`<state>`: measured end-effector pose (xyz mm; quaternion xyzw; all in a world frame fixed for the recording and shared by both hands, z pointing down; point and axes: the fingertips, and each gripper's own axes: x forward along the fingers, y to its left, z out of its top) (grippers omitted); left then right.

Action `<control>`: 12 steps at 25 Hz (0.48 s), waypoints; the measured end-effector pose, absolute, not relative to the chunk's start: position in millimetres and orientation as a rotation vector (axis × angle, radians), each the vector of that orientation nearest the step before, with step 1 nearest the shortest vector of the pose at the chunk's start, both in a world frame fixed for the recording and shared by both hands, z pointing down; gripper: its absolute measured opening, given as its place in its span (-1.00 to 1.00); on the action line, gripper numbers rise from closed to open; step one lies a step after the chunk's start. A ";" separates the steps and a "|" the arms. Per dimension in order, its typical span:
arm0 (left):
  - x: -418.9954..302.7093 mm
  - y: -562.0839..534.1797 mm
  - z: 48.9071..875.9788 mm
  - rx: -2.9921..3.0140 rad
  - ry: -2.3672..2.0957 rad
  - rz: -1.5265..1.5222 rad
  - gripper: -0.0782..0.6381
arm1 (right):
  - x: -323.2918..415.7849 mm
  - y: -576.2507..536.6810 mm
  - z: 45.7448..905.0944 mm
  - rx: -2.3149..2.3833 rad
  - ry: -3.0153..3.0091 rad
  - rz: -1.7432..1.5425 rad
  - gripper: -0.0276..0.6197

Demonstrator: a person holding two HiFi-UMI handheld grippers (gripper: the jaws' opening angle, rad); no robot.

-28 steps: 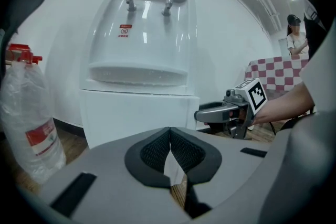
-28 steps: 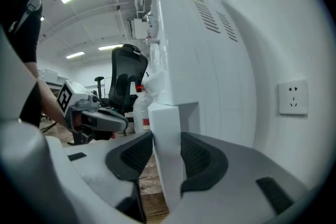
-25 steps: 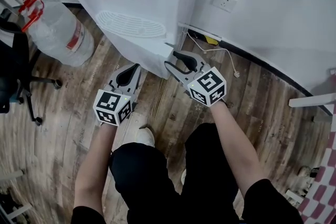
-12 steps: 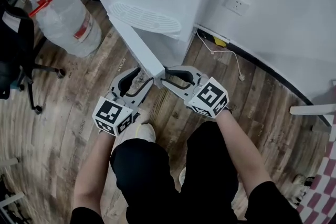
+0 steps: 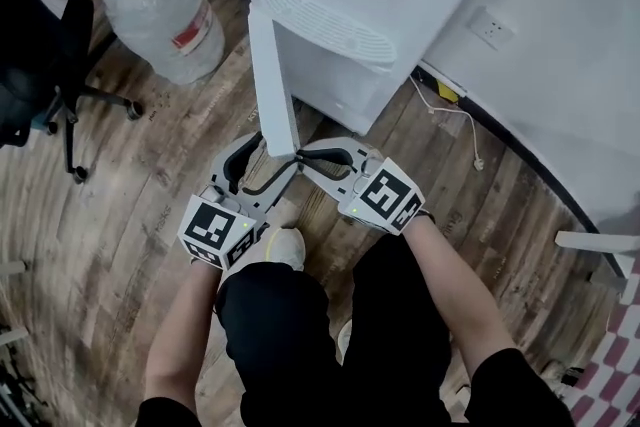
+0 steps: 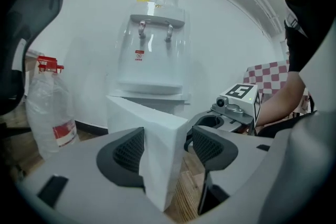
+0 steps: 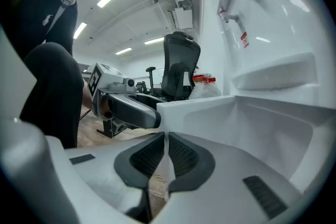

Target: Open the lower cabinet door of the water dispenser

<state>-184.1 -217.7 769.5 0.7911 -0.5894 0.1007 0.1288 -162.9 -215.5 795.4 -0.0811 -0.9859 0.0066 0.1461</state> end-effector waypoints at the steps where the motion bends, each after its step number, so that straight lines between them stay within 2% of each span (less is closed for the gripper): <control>1: -188.9 -215.4 768.3 2.285 -1.746 0.289 0.01 | -168.8 -210.2 795.8 -0.260 -2.836 0.015 -0.79; 12: -253.3 -191.1 759.8 2.125 -1.976 0.310 0.01 | -218.9 -182.0 799.6 -0.415 -2.854 0.056 -0.81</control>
